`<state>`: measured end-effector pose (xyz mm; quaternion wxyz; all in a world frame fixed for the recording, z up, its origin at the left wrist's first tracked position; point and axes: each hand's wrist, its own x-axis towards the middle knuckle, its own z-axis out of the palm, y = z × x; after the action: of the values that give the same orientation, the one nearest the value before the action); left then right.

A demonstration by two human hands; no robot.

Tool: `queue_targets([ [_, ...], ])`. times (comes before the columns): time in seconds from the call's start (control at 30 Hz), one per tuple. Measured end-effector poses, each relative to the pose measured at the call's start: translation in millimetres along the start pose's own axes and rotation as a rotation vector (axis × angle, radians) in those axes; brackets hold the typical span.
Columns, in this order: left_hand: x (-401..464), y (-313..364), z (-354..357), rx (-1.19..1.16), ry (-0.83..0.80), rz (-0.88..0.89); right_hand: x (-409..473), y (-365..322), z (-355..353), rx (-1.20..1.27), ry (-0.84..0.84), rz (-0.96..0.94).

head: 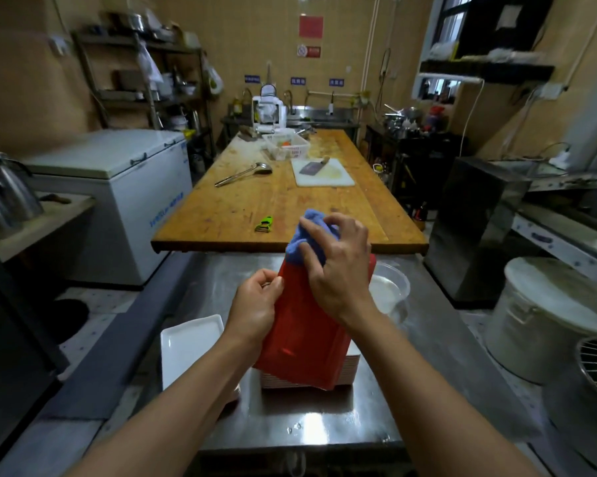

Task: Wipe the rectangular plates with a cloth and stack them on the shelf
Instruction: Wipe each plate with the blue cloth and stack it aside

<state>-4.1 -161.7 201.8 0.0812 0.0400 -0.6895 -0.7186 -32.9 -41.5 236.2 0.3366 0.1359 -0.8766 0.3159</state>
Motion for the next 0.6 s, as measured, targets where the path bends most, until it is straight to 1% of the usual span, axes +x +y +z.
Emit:
queue_targets([
  [0.1,-0.9,5.5,-1.0,0.011,0.013,0.021,3.7,-10.8,8.8,-0.048,-0.064,-0.06],
  [0.23,-4.4,7.6,-2.7,-0.004,0.064,0.01,2.9,-11.4,11.0,-0.141,-0.08,-0.102],
  [0.3,-7.9,8.9,-2.4,-0.028,0.081,-0.007,0.2,-3.7,8.5,-0.167,-0.055,-0.086],
  [0.4,-11.3,12.4,-4.2,-0.074,0.105,-0.028,-5.1,17.7,2.4,-0.143,-0.032,0.015],
  [0.5,-13.8,17.1,-5.0,-0.108,0.105,-0.053,-8.2,35.9,-5.3,-0.005,-0.031,0.169],
  [0.6,-14.2,21.5,-0.3,-0.185,0.103,-0.097,-2.5,36.3,-9.6,0.112,-0.067,0.324],
])
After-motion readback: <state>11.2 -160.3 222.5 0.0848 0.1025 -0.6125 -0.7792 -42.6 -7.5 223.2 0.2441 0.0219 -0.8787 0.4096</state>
